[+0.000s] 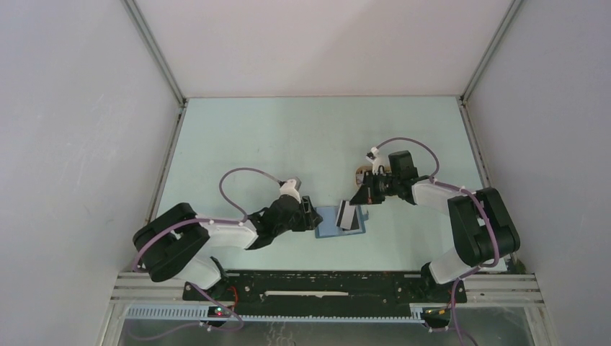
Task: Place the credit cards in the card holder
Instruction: Insert the credit card into the card holder.
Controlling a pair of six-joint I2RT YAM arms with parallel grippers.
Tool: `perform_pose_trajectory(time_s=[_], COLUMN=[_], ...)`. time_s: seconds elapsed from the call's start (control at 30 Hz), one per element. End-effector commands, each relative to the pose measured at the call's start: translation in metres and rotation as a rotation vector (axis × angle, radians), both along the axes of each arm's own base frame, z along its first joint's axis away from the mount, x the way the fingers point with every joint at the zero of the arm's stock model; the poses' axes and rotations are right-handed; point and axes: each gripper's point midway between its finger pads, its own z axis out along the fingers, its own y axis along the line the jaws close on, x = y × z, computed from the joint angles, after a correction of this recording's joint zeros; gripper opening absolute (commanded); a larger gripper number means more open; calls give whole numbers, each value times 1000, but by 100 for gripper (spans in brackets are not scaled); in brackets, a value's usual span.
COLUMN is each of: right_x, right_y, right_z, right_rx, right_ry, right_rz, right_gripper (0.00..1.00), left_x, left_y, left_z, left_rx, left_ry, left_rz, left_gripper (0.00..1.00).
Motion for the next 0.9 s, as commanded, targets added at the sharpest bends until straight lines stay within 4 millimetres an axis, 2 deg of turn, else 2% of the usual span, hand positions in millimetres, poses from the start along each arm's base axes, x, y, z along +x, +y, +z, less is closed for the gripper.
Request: perform_pose_trajectory(time_s=[0.0, 0.33, 0.53, 0.7, 0.87], right_x=[-4, -1, -2, -7, -14], right_y=[1, -9, -10, -3, 6], right_z=[-4, -5, -6, -3, -8], right_rx=[-8, -74, -109, -123, -123], right_ry=[26, -11, -27, -58, -32], right_rz=[1, -17, -13, 24, 63], right_gripper=[0, 0, 0, 0, 0], left_x=[1, 2, 2, 2, 2], left_y=[5, 8, 4, 4, 1], left_z=[-13, -16, -17, -16, -18], left_rx=[74, 111, 119, 120, 125], left_ry=[42, 38, 41, 41, 44], left_rz=[39, 52, 34, 35, 24], left_gripper=[55, 51, 42, 40, 38])
